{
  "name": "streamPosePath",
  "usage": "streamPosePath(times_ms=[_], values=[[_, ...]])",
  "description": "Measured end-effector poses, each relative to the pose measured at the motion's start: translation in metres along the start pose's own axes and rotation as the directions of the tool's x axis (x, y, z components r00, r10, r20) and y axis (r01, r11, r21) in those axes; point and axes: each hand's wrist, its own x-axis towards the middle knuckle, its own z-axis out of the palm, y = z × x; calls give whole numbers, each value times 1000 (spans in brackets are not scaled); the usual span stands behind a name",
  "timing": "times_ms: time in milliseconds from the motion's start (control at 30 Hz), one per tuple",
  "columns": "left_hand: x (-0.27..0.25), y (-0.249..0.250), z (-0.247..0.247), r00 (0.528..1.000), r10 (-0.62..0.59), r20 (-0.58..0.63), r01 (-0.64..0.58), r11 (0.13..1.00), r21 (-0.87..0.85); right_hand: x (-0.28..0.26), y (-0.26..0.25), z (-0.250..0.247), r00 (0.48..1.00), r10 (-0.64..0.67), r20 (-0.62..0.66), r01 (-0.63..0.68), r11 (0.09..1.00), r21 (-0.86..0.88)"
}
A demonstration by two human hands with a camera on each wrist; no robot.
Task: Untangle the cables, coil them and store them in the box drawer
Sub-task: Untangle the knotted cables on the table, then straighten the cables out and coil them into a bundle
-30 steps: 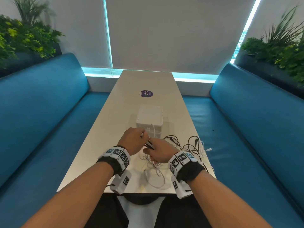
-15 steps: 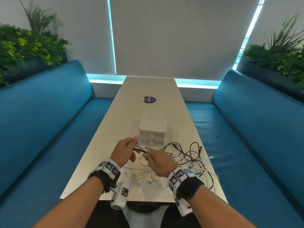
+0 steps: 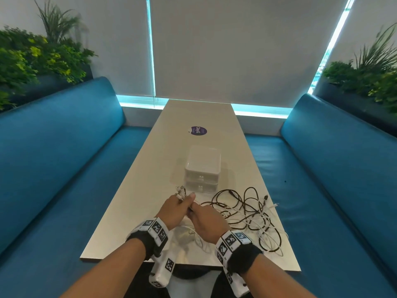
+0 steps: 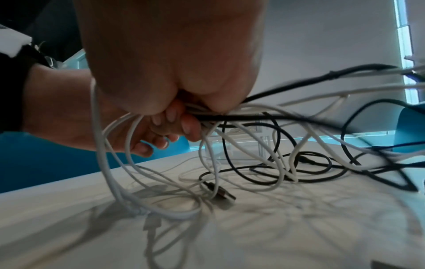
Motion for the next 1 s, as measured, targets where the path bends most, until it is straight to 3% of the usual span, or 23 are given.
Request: streamPosePath(times_ms=[100,267,400,533,667,800,900,1000], values=[[3,8,6,993,51,-108,-50,999,18,1,1,-2,1000,11,-14,-11,999,31],[10,21,10,975,158,-158,-138,982,130,8,5,-13,999,-24,-31,27,995,98],[21,28,0,960,163,-230,-139,983,117,11,12,-22,997,65,37,-68,995,77],[30,25,-14,913,135,-386,-129,991,40,1,33,-30,988,139,72,-147,983,107],[39,21,-25,887,18,-462,-123,973,-197,-9,51,-42,974,178,140,-188,980,61],[39,35,-32,869,-167,-465,-152,805,-573,-14,63,-53,960,265,94,-270,961,49],[35,46,-39,830,-263,-492,-163,729,-665,-21,66,-61,951,299,79,-303,952,43],[40,40,-52,804,-330,-496,-130,716,-686,-34,69,-66,907,380,180,-392,919,35]])
